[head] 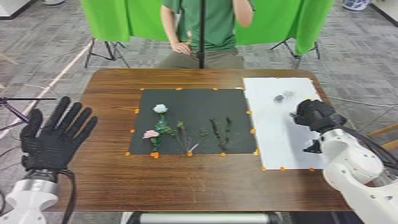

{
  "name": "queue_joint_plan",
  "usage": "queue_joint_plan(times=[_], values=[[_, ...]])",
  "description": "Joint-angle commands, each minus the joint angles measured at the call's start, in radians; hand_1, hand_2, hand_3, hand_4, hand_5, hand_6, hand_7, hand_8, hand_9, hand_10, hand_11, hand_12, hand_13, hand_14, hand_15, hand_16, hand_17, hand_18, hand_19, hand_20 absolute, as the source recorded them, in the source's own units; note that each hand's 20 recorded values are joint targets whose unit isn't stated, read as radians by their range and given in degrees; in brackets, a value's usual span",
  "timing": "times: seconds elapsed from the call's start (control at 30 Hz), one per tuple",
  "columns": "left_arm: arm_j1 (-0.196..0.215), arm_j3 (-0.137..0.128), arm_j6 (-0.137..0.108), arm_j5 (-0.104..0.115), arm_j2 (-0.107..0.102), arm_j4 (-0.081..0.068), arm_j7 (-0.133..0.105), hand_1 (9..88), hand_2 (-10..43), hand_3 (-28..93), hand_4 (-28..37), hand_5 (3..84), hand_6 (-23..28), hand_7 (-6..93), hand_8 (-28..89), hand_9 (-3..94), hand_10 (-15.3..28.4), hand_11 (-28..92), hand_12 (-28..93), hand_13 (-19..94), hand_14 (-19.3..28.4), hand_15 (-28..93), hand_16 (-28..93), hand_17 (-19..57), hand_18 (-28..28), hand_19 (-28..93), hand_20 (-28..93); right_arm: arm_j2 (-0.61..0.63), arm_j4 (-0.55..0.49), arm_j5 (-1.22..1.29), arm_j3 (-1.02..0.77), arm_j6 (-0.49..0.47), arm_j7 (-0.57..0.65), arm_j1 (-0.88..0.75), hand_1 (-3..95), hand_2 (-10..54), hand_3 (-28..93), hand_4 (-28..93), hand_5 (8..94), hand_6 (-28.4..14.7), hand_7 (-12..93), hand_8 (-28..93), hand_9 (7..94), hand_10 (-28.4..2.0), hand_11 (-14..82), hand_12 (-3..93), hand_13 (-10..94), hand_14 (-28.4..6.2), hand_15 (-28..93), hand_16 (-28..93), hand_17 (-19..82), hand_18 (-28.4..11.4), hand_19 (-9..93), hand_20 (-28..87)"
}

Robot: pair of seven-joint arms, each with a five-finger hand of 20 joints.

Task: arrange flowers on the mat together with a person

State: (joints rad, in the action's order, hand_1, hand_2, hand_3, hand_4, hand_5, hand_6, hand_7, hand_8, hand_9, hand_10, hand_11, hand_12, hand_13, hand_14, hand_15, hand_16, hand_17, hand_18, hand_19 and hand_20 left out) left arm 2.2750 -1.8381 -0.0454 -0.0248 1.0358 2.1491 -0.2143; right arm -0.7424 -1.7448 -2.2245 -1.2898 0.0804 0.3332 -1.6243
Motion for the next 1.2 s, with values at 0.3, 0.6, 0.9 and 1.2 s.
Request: queue_joint_plan(times=[0.3,0.6,0.9,1.2], values=[[0.015,0.005,-0.036,0.007,-0.004,-0.001,-0.006,26.0,10.6,69,-28.3,41.1,5.7,5.3,-8,37.7,14.3,15,9,28,15.3,25,-5,-3.1,12.8,29,11,-0.194,-0.121,0.007,0.396,-0.167,-0.217,0.402,58.2,-6.4,63,-28,64.8,3.4,49,-8,75.5,-5.8,6.2,33.5,64,-1.5,26,37,32,-13.9,64,37],[-0.003,0.024,-0.04,0.009,-0.02,-0.009,0.007,26.1,10.7,69,-28.3,41.0,5.7,5.5,-8,37.6,14.4,15,9,28,15.3,25,-5,-3.2,12.9,29,12,-0.309,-0.038,-0.036,0.603,-0.196,-0.221,0.515,58.1,-6.8,64,-28,65.0,3.5,49,-8,74.7,-5.8,7.0,32.3,65,-1.5,26,37,34,-14.1,63,37],[-0.046,0.049,-0.038,0.006,-0.039,-0.032,0.009,26.1,10.8,69,-28.3,41.1,5.8,5.4,-8,37.6,14.4,15,9,28,15.3,25,-5,-3.2,12.9,29,12,-0.433,0.146,-0.13,0.703,-0.144,-0.205,0.618,58.2,-7.4,65,-28,65.7,3.0,48,-8,74.9,-5.8,6.9,32.4,65,-1.5,26,37,35,-14.4,63,36],[-0.067,0.062,-0.047,0.012,-0.047,-0.045,0.005,26.0,10.7,69,-28.3,41.0,5.8,5.3,-8,37.6,14.5,15,9,28,15.4,25,-5,-3.2,12.9,29,11,-0.483,0.28,-0.185,0.723,-0.153,-0.178,0.671,57.6,-8.6,65,-28,64.9,2.9,48,-9,72.9,-6.3,8.6,30.6,64,-2.2,27,36,34,-14.8,64,35]])
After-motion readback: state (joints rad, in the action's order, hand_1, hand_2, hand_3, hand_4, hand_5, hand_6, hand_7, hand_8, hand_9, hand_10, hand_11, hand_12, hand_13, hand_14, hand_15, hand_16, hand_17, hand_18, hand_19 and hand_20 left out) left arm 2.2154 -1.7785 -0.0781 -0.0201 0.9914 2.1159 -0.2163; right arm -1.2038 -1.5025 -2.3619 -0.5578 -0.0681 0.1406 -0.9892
